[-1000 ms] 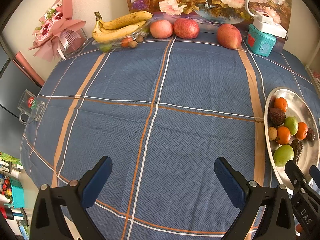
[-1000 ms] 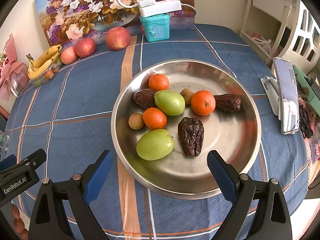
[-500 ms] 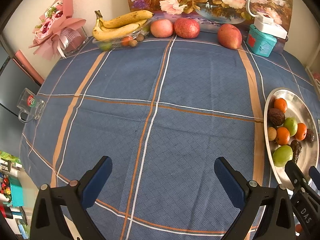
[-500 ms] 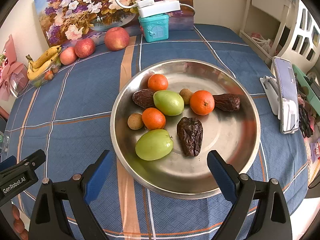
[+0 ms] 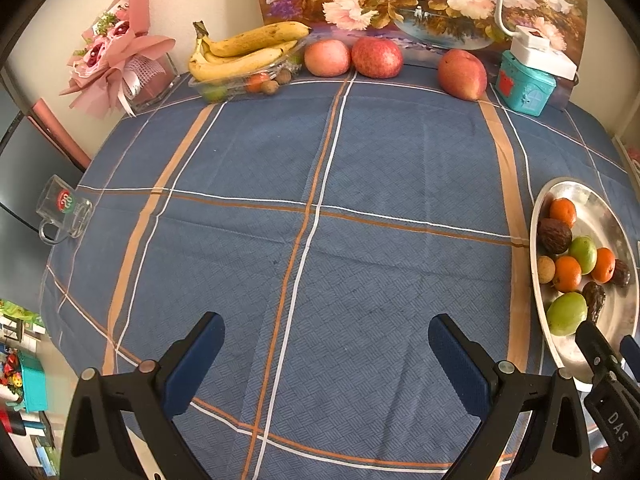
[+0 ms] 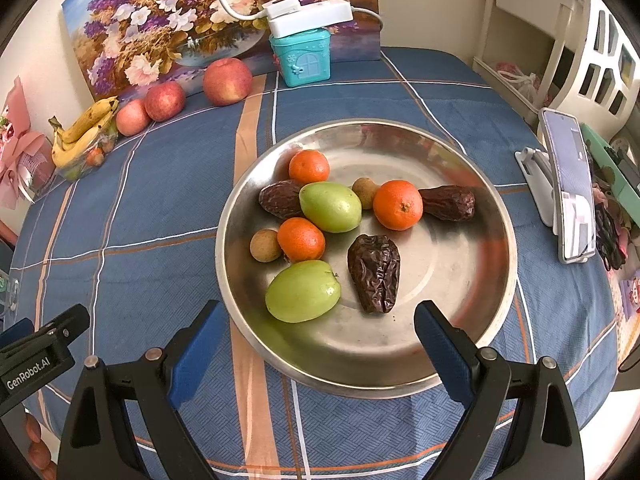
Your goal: Organize fruits
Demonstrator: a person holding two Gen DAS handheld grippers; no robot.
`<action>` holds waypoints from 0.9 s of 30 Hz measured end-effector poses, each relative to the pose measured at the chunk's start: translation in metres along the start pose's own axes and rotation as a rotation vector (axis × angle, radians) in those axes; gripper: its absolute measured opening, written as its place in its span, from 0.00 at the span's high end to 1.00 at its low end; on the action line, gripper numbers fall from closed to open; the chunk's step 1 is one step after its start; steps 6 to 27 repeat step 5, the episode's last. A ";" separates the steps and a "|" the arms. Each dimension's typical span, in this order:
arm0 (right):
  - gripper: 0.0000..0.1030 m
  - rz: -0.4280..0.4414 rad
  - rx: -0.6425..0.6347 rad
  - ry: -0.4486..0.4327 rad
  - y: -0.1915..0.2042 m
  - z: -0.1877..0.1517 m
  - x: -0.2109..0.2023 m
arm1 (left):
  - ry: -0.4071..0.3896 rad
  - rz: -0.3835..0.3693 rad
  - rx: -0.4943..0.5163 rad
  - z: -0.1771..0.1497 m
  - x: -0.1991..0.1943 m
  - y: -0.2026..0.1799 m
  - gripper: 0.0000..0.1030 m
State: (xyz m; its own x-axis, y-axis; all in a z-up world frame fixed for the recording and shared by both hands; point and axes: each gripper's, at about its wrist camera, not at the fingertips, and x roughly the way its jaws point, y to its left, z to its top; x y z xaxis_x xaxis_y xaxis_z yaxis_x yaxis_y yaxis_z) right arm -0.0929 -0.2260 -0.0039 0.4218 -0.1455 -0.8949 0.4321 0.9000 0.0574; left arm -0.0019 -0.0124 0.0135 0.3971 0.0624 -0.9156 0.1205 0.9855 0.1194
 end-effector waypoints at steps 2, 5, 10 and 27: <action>0.08 -0.001 0.006 0.000 -0.001 0.000 0.000 | -0.003 0.004 -0.001 0.000 -0.001 0.000 0.00; 0.08 -0.003 0.009 -0.004 -0.003 0.000 -0.001 | -0.012 0.005 -0.001 0.000 -0.003 0.001 0.00; 0.08 -0.003 0.009 -0.004 -0.003 0.000 -0.001 | -0.012 0.005 -0.001 0.000 -0.003 0.001 0.00; 0.08 -0.003 0.009 -0.004 -0.003 0.000 -0.001 | -0.012 0.005 -0.001 0.000 -0.003 0.001 0.00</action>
